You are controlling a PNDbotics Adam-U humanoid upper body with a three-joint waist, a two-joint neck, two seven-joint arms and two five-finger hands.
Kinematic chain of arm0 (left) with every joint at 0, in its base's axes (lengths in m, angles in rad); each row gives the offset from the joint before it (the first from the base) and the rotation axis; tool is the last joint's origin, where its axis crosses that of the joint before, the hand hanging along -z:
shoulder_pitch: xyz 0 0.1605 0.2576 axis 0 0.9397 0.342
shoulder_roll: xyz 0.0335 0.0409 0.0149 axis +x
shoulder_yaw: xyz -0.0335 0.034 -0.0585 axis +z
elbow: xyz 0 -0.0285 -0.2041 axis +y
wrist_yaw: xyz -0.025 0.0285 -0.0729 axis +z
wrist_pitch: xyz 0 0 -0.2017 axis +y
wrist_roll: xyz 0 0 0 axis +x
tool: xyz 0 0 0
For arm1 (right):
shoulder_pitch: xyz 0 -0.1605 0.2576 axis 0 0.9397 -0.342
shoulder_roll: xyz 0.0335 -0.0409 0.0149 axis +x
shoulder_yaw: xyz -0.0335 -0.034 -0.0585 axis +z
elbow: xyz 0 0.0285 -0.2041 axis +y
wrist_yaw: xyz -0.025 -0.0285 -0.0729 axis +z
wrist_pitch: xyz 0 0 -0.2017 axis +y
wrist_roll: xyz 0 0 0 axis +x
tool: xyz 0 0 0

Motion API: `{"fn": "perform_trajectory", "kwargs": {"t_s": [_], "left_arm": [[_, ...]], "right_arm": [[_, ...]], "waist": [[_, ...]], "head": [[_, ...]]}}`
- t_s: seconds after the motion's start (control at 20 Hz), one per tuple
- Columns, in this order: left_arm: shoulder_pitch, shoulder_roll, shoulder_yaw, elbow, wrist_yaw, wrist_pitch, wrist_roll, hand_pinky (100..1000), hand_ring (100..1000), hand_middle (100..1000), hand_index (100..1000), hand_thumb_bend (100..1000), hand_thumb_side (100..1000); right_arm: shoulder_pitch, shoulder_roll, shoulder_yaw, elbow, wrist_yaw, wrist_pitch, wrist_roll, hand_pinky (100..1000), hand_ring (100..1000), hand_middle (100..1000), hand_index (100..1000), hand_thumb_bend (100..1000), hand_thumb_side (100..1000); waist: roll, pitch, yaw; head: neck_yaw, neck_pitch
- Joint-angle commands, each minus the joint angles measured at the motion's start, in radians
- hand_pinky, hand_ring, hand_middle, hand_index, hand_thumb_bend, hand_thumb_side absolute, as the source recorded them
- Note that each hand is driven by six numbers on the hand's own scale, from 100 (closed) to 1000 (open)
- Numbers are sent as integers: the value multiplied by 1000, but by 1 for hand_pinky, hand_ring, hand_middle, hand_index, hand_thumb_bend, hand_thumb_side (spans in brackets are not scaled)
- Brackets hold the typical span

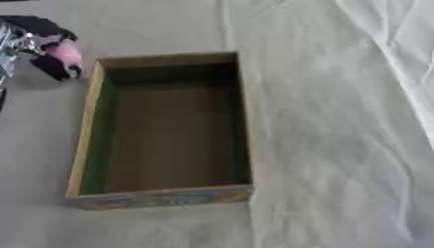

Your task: Pick up objects on the table and place them in the box.

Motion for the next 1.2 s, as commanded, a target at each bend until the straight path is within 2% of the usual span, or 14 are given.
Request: {"fn": "perform_trajectory", "kwargs": {"t_s": [0.05, 0.2, 0.35, 0.65, 0.7, 0.85, 1.0, 1.2], "left_arm": [[-22, 23, 5, -5, -3, -2, -16, 558, 690, 725, 929, 279, 546], [-25, 21, 8, -7, -6, -1, -24, 542, 674, 710, 874, 304, 585], [-27, 22, 9, -13, -7, 6, -30, 532, 672, 712, 863, 440, 711], [-30, 22, 9, -25, -19, 15, -26, 486, 632, 669, 705, 308, 635], [-30, 22, 10, -27, -17, 15, -22, 468, 615, 657, 685, 227, 587], [-30, 21, 10, -31, -6, 14, -8, 450, 600, 648, 682, 117, 492], [-30, 20, 9, -31, 9, 15, -8, 440, 592, 647, 691, 100, 401], [-32, 19, 8, -30, 22, 20, -16, 420, 581, 646, 686, 100, 387]], "right_arm": [[-8, -16, -5, -14, 4, -2, 4, 617, 742, 728, 864, 100, 1000], [-7, -15, -5, -14, 3, -1, 4, 617, 742, 727, 864, 100, 1000], [-5, -15, -5, -14, 3, -1, 4, 617, 742, 727, 864, 100, 1000], [-5, -15, -6, -14, 1, 0, 4, 618, 743, 726, 864, 100, 1000], [-5, -15, -6, -14, 0, 0, 4, 618, 743, 726, 865, 100, 1000], [-5, -14, -7, -14, -1, 0, 3, 618, 743, 727, 865, 100, 1000], [-6, -14, -7, -14, -3, 0, 2, 618, 743, 727, 865, 100, 1000], [-6, -14, -7, -14, -3, 1, 3, 618, 743, 727, 865, 100, 1000]], "waist": [[-2, -19, 1], [-2, -20, 1], [-2, -21, 1], [-2, -24, 2], [-2, -24, 2], [-2, -25, 2], [-2, -26, 2], [-1, -26, 2]], "head": [[4, -11], [5, -10], [4, -9], [4, -11], [4, -11], [3, -12], [3, -12], [3, -13]]}}
